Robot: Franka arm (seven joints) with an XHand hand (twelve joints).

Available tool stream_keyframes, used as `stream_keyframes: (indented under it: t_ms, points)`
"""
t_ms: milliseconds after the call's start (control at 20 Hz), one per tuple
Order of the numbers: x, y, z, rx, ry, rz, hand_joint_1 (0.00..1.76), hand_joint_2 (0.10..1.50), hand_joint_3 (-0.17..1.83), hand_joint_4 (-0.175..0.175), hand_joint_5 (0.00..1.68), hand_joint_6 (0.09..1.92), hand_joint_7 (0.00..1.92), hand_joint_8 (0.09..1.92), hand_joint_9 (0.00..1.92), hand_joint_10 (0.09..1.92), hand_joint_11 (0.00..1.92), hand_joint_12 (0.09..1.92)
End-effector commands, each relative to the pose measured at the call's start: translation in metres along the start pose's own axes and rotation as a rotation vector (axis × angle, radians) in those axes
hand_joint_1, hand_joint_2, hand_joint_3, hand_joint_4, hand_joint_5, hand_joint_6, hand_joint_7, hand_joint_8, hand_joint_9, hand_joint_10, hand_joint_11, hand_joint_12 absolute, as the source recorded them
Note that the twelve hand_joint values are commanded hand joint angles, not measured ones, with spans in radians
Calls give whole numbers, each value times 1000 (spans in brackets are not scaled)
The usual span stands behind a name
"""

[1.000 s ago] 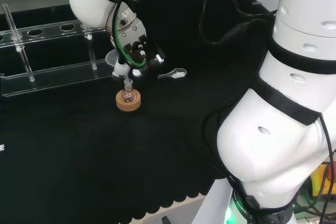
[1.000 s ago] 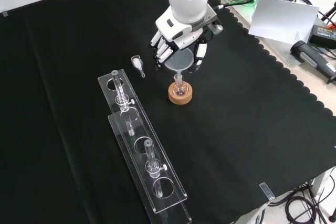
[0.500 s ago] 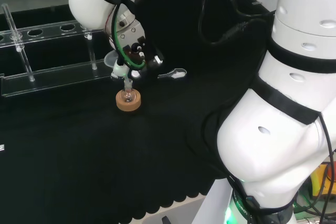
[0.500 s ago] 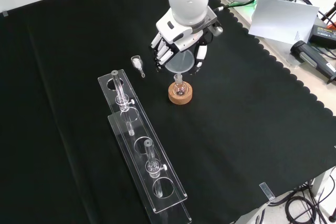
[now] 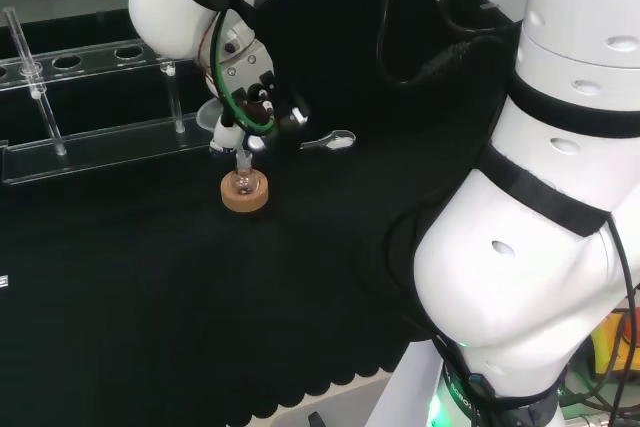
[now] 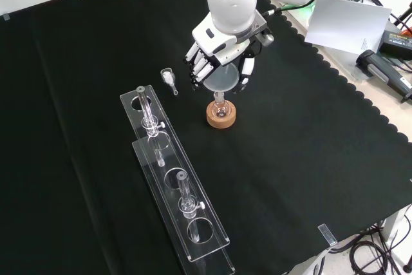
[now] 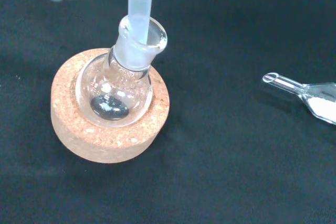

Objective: Place the funnel on the round-bottom flask.

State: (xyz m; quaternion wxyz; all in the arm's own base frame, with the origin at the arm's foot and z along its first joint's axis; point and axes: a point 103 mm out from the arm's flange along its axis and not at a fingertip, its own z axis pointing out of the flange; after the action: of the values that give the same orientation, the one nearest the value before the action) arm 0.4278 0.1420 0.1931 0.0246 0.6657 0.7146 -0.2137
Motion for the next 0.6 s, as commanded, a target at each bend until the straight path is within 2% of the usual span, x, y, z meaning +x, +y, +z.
stream_keyframes:
  t_ms: [50,600]
  points:
    - [1,0,0,4,2,-2,821,745,653,-27,766,735,693,660,1013,371,706,1244]
    - [12,3,8,10,-1,-13,822,746,655,-28,765,738,690,664,1013,371,707,1244]
